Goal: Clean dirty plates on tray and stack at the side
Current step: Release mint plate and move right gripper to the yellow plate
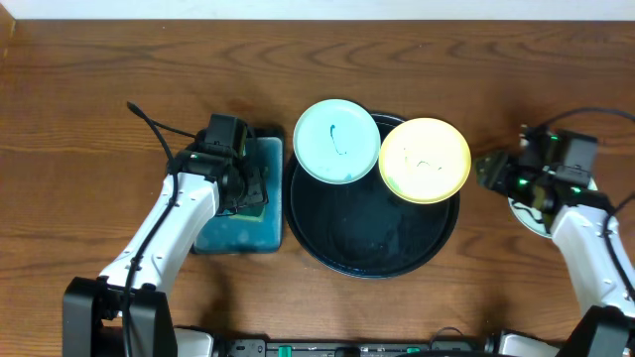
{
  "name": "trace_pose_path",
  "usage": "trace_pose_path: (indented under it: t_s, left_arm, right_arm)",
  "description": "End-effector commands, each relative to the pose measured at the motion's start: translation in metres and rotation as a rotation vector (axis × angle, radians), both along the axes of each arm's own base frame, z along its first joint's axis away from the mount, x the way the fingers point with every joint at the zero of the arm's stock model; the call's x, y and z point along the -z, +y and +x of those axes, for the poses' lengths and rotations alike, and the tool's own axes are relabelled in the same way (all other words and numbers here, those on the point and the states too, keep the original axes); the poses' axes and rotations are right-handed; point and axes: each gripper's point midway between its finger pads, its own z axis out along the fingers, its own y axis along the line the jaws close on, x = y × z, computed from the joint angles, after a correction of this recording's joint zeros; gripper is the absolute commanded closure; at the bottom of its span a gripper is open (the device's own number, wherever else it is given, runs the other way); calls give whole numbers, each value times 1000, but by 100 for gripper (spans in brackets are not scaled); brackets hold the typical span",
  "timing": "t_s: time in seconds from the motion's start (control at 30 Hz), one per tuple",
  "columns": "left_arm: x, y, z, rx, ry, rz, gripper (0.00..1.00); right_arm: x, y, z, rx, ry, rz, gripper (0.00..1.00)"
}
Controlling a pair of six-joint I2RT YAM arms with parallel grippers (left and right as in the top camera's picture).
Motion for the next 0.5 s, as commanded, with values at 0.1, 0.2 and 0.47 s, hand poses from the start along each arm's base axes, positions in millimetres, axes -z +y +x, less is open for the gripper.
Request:
trace_pose_path:
  t_s: [0.1,0.2,0.47]
  left_arm:
    - [4,2,-4,-5,16,4,35]
    - [4,2,-4,-5,16,4,35]
    - [4,2,-4,-5,16,4,35]
  right_arm:
    - [21,17,8,-77,19,-107,52]
    - [28,24,11,-80,32,-111,53]
    - [62,19,5,-11,144,-144,64]
